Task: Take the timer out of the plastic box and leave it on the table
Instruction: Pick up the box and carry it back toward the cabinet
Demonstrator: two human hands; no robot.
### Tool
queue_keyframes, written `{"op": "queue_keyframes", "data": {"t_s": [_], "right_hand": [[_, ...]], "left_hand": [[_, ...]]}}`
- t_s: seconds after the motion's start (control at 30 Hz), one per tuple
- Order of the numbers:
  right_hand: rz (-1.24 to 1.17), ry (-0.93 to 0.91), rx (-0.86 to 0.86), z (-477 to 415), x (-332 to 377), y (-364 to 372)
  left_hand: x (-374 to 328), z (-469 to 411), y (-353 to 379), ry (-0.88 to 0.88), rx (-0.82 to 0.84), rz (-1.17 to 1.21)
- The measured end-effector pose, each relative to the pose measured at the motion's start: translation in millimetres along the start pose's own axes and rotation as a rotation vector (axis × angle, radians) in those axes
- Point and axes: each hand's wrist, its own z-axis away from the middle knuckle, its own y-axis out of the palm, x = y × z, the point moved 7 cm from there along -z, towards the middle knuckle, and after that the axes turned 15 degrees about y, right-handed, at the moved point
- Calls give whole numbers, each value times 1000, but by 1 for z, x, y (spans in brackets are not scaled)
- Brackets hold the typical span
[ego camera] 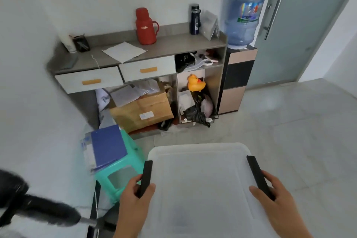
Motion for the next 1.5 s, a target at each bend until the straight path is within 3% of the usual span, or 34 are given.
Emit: {"op": "queue_keyframes", "data": {"t_s": [0.43,0.73,0.9,1.27,1.5], "right_hand": [[-99,8,-86,-205,196,40],[-98,-44,-23,-391,327,48],[-43,-127,6,-479,434,43],[103,-300,33,-609,615,98],[305,-294,-35,-670,683,161]], "left_hand": [[-91,-304,107,85,151,28],[-116,-473,202,59,43,22],[-168,-570,242,150,-6,30],[-206,-741,255,219,-133,72],[-206,-854,256,233,-88,75]]}}
